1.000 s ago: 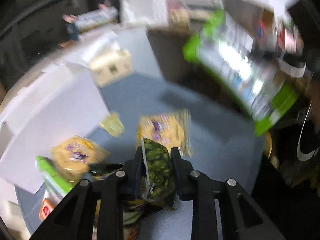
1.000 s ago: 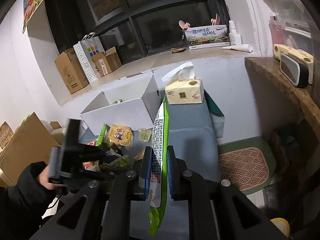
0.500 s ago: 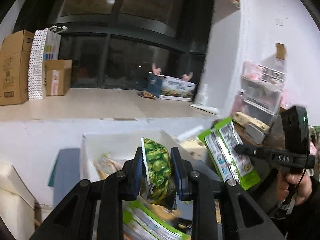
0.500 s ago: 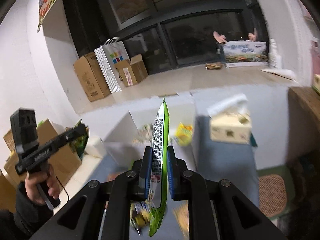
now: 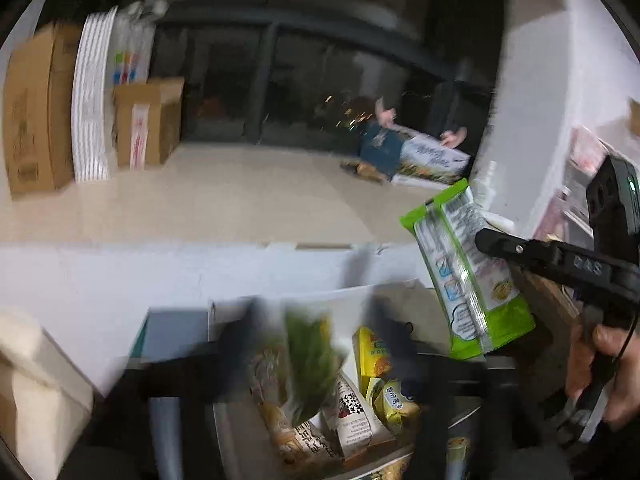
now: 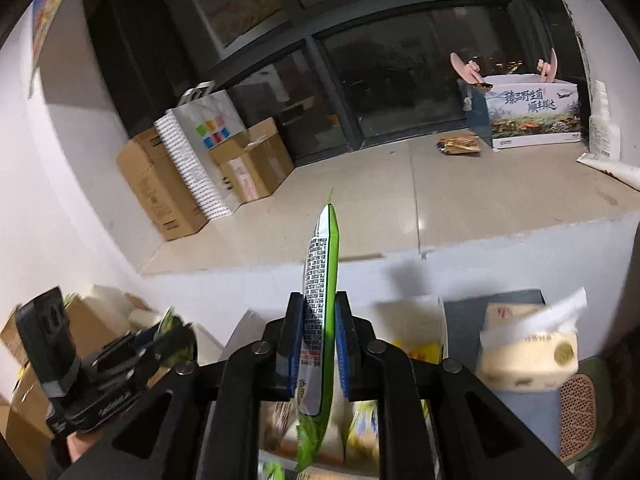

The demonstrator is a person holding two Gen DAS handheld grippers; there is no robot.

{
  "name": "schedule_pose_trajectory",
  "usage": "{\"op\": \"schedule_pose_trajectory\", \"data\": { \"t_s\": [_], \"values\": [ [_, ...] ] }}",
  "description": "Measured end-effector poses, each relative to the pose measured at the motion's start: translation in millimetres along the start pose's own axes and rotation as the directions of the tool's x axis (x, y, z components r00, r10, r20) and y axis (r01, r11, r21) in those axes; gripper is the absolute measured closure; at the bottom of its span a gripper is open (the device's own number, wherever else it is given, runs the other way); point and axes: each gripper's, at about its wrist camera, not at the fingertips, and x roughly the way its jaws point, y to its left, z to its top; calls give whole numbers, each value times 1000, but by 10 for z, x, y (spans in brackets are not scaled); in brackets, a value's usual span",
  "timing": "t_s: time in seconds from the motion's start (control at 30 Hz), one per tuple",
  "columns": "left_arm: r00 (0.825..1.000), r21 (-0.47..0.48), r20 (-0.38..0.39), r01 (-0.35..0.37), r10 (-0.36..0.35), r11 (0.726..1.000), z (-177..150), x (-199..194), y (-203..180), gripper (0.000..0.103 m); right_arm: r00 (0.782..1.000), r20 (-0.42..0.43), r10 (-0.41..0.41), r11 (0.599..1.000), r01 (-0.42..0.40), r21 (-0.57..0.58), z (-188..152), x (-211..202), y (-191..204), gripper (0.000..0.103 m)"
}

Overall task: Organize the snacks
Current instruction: 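Drop a green pea snack into the box with left gripper while right drops wafer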

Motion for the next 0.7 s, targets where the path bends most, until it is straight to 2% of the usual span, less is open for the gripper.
{"op": "schedule_pose_trajectory", "data": {
  "t_s": [0.03,0.1,0.17,0.23,0.37,0.43,0.57,0.7],
  "values": [
    [1000,-19,-3,-1,1,1000,-10,34,30,0,999,-42,23,1000,-22,22,11,127,-33,42],
    [1000,-17,-9,-19,19,1000,-82,77,51,0,996,-83,25,999,-21,47,-34,237,-63,0],
    [1000,4,-16,-8,8,1000,-159,92,40,0,995,-97,21,1000,-19,22,-120,257,-65,0],
    [999,28,-27,-25,26,999,-242,109,8,0,994,-107,-29,999,27,-18,-201,261,-76,0],
    [999,42,-36,-18,20,999,-341,47,-41,0,986,-164,-16,1000,18,10,-355,266,-181,0],
    [999,50,-37,-7,9,999,-400,-46,-78,0,989,-148,-9,1000,11,18,-392,178,-179,0],
    [1000,77,-17,21,-20,997,-541,-344,-182,0,995,-100,16,1000,-17,-5,-454,-180,-112,0],
    [998,126,15,54,-56,991,-810,-754,-315,0,996,-55,66,992,-72,-101,-695,-699,45,0]
  ]
}}
